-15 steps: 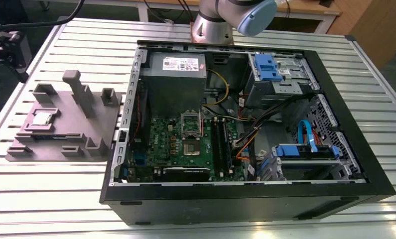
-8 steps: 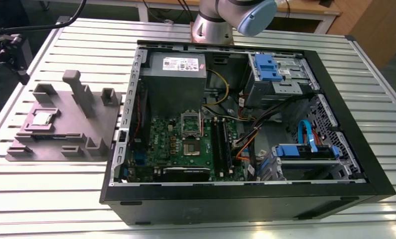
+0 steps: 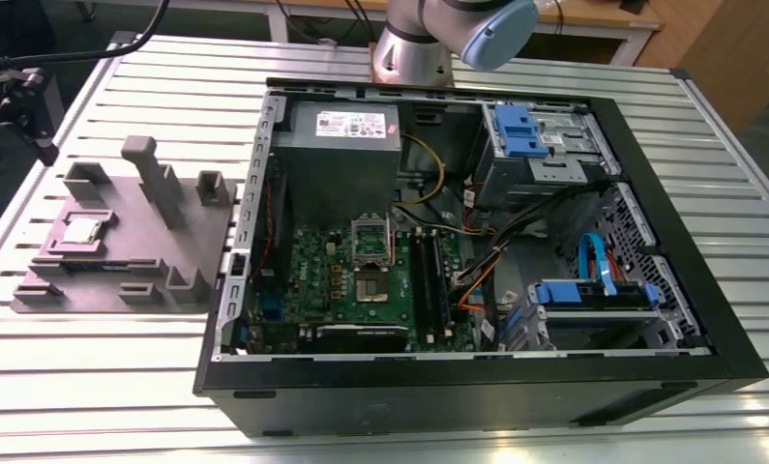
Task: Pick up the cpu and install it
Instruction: 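Pick up the cpu and move it towards the insertion slot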
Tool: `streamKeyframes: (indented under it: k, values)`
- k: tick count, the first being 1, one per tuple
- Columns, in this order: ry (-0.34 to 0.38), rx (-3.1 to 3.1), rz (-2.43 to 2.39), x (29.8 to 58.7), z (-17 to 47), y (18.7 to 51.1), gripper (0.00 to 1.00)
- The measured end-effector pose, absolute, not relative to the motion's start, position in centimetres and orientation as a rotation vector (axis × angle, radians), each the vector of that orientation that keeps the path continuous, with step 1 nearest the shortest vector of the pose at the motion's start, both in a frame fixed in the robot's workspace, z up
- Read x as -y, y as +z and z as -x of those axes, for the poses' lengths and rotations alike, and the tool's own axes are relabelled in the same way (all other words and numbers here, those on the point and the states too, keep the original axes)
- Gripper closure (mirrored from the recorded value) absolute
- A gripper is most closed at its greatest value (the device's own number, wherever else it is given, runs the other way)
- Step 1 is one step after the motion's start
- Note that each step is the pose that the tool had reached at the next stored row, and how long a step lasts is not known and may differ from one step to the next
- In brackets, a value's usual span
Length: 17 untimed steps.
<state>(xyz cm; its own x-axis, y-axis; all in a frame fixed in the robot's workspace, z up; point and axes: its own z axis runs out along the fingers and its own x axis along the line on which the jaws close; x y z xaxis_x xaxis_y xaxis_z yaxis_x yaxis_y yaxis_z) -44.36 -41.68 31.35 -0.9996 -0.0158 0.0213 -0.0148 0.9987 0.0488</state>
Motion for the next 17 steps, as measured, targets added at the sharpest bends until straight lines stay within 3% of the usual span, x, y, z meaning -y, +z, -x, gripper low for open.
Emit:
streamKeyframes:
  k: [17]
  values:
    - [-0.081,3.119,-0.024,41.76,44.36,30.79,0.41]
